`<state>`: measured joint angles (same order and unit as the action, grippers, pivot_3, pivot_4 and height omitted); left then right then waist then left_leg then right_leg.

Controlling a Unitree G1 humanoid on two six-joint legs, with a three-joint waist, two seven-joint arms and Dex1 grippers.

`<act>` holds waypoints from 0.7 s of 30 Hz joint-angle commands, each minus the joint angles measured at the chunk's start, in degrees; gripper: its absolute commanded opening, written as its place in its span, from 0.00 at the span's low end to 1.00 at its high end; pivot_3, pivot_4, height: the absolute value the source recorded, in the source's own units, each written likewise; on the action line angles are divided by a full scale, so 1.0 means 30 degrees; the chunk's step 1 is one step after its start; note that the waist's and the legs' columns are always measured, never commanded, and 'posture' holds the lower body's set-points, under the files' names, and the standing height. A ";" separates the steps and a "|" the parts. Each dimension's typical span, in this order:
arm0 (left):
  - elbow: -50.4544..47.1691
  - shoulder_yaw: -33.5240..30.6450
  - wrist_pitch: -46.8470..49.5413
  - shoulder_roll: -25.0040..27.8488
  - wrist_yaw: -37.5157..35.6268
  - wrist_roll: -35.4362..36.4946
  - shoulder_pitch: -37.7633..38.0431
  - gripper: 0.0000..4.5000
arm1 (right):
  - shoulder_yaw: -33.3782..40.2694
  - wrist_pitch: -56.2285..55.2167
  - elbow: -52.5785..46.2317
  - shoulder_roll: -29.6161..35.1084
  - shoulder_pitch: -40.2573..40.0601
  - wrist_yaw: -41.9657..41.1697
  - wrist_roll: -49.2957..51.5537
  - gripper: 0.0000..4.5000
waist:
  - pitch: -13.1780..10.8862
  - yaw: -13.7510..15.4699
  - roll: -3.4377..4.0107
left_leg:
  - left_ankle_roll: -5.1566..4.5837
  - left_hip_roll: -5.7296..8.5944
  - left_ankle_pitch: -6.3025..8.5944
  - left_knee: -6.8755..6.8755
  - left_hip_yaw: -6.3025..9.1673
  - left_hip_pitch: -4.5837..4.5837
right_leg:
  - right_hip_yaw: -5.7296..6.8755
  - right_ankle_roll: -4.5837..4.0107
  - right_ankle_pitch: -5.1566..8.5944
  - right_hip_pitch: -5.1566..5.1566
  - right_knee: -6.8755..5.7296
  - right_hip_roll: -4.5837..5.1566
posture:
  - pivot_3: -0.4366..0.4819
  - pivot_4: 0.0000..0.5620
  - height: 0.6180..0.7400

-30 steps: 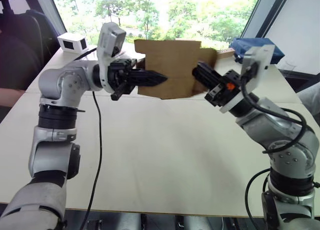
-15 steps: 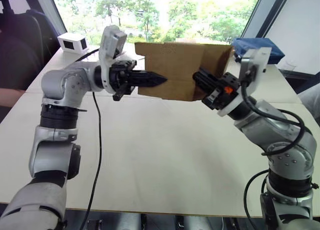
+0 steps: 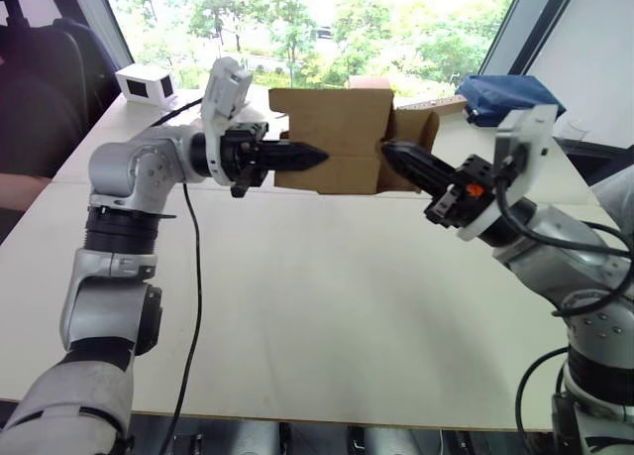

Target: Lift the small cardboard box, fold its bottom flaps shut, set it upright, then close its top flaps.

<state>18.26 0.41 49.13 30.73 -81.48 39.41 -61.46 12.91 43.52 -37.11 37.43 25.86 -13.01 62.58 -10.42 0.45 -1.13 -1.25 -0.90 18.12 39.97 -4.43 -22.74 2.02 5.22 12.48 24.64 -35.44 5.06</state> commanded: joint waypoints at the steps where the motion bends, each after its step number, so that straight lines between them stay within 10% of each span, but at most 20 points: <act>1: -0.0176 -0.0372 -0.0169 0.0216 -0.0204 0.0148 -0.0506 0.00 | 0.1723 0.0081 -0.0593 0.0806 -0.0446 -0.0204 0.1706 0.01 | 0.0000 0.0003 0.0000 | 0.0000 0.0000 0.0000 0.0000 0.0000 0.0000 | 0.0000 0.0000 0.0000 0.0000 -0.0001 0.0000 | 0.48 0.27 1.00; 7: 0.0081 -0.0482 -0.0205 0.0414 -0.0358 0.0140 -0.0802 0.00 | 0.5269 0.1022 -0.0588 0.3265 -0.3907 0.0265 0.8422 0.01 | -0.0006 0.0086 -0.0008 | -0.0006 -0.0003 0.0004 -0.0005 0.0014 -0.0023 | 0.0015 0.0000 0.0000 -0.0001 0.0032 0.0010 | 0.48 0.27 1.00; 21: -0.0317 -0.0451 -0.0007 0.0349 -0.0633 0.0376 -0.1077 0.00 | 0.1223 -0.0232 -0.1758 0.2935 -0.4991 -0.0500 0.2758 0.01 | -0.0007 0.0047 -0.0008 | -0.0008 -0.0008 0.0005 0.0001 0.0007 -0.0038 | -0.0002 0.0000 0.0008 0.0020 0.0043 -0.0011 | 0.48 0.27 1.00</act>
<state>19.50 0.27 49.18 31.44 -82.93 39.36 -63.32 16.59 45.02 -41.67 46.88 9.45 -14.49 72.83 -10.44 0.59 -1.15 -1.27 -0.92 18.13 39.98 -4.41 -22.89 2.01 5.23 12.49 24.72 -35.30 5.03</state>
